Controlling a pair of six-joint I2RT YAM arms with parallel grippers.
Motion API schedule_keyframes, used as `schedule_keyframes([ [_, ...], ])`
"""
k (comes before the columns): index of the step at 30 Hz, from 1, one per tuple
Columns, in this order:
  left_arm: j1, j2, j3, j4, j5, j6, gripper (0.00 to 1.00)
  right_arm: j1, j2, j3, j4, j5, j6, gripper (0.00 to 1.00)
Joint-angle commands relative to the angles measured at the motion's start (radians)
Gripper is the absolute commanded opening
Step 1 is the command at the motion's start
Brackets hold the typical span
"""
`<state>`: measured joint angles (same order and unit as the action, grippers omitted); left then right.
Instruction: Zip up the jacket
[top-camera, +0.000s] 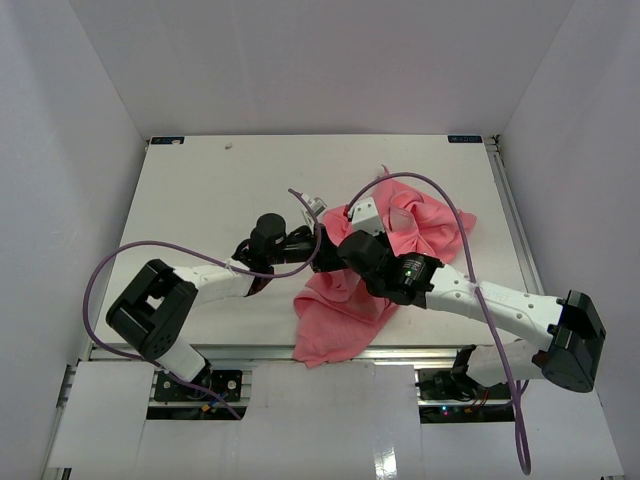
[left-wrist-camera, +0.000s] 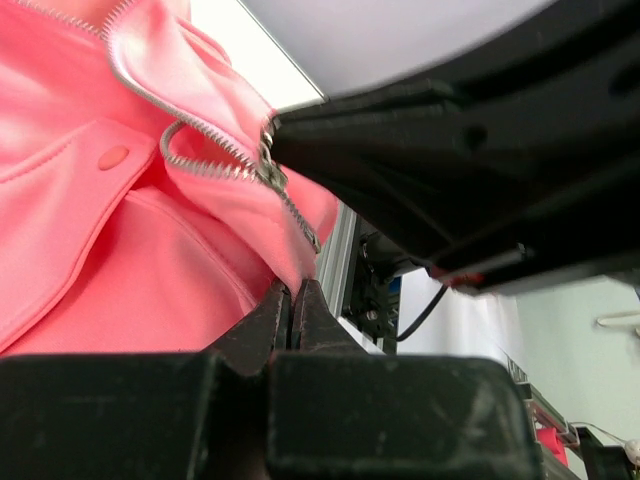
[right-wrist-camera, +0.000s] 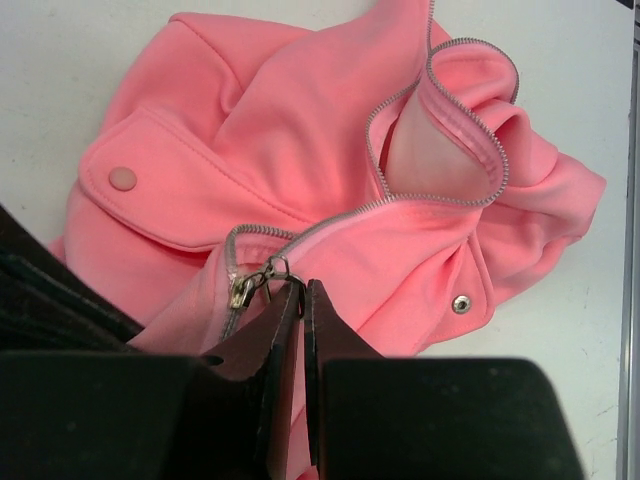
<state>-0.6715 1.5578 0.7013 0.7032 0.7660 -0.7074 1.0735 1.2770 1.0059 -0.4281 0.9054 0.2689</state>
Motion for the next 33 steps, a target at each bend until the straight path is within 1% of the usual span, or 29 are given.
schedule_keyframes([
  [1, -0.024, -0.021, -0.022, -0.044, 0.122, -0.009, 0.00, -0.098, -0.047, -0.024, 0.160, 0.082, -0.090, 0.08],
  [7, -0.046, -0.040, -0.015, -0.080, 0.096, -0.002, 0.00, -0.176, -0.062, -0.010, 0.211, 0.001, -0.139, 0.08],
  [10, -0.064, -0.063, -0.022, -0.134, 0.068, 0.010, 0.00, -0.204, -0.057, 0.003, 0.217, -0.035, -0.149, 0.08],
  [13, -0.074, -0.118, -0.055, -0.175, 0.013, 0.023, 0.00, -0.246, -0.053, -0.006, 0.235, -0.078, -0.149, 0.08],
  [16, -0.073, -0.190, -0.119, -0.203, -0.053, 0.026, 0.00, -0.293, -0.050, -0.022, 0.262, -0.104, -0.153, 0.08],
  [18, -0.074, -0.244, -0.140, -0.276, -0.132, 0.054, 0.00, -0.336, -0.052, -0.027, 0.287, -0.143, -0.154, 0.08],
  [23, -0.072, -0.369, -0.176, -0.420, -0.257, 0.079, 0.00, -0.434, -0.035, -0.005, 0.334, -0.226, -0.165, 0.08],
  [28, -0.072, -0.429, -0.221, -0.455, -0.332, 0.086, 0.00, -0.548, 0.000, 0.033, 0.380, -0.297, -0.172, 0.08],
  [30, -0.071, -0.448, -0.236, -0.471, -0.354, 0.092, 0.00, -0.616, 0.015, 0.047, 0.397, -0.326, -0.175, 0.08],
  [31, -0.072, -0.462, -0.239, -0.483, -0.369, 0.093, 0.00, -0.626, 0.023, 0.055, 0.399, -0.340, -0.174, 0.08],
  [33, -0.070, -0.507, -0.245, -0.517, -0.426, 0.099, 0.00, -0.694, 0.041, 0.064, 0.413, -0.373, -0.169, 0.08],
])
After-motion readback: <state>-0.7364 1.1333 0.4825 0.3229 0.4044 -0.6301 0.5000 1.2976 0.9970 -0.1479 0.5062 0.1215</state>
